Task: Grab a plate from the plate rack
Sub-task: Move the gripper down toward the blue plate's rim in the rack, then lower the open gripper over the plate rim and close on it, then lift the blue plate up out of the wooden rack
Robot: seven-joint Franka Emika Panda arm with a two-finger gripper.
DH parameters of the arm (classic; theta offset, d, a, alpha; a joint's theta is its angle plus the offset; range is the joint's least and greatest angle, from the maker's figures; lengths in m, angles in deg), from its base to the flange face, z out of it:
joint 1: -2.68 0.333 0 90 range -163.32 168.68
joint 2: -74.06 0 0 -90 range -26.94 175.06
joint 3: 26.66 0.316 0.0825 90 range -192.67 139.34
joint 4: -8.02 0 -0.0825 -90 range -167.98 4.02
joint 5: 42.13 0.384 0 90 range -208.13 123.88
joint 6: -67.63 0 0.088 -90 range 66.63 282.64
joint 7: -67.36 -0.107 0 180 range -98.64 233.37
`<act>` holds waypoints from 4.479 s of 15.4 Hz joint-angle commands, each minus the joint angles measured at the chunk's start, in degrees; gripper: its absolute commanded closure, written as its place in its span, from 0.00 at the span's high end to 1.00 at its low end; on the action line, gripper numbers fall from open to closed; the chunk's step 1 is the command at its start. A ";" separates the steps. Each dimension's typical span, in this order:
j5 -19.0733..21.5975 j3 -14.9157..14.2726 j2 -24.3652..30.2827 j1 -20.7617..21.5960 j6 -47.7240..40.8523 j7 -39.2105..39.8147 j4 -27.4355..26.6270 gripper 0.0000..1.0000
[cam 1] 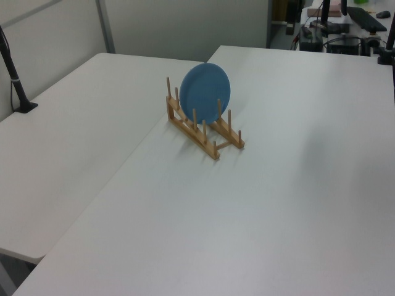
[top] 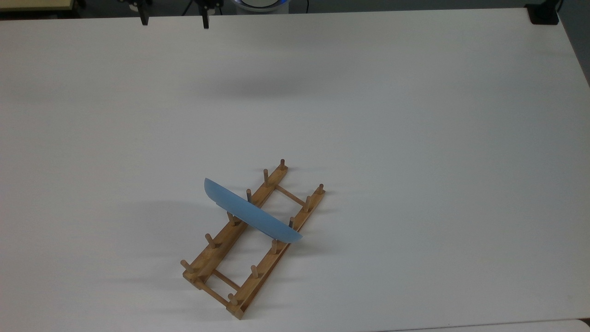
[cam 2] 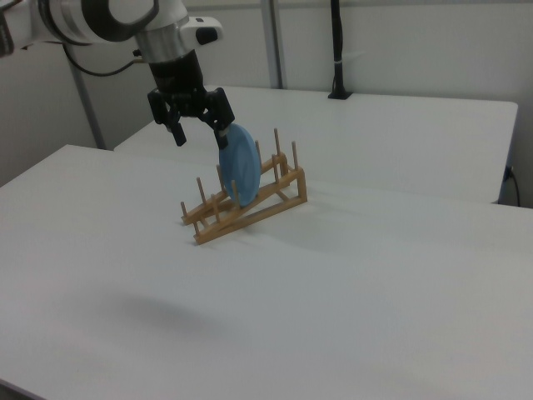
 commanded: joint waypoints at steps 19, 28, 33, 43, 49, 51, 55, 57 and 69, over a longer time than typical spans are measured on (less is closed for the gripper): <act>-0.92 -0.16 -16.72 4.61 35.78 -0.16 0.15 0.61; -3.99 -0.25 -19.89 5.66 40.80 -4.39 0.06 0.38; -4.43 -0.42 -20.68 5.49 41.67 -4.39 0.06 0.37; -4.70 -0.69 -21.73 5.40 45.20 -4.74 0.06 0.18; -4.61 -0.69 -21.47 5.40 45.11 -4.83 0.06 0.04; -4.70 -0.77 -21.38 5.49 45.02 -5.52 -0.03 0.01; -5.92 -0.77 -20.94 5.58 44.23 -9.12 -0.29 0.00; -6.63 -0.77 -20.77 5.58 43.53 -11.67 -0.29 0.00; -3.04 -0.42 -11.81 2.85 29.91 -11.08 -0.91 0.00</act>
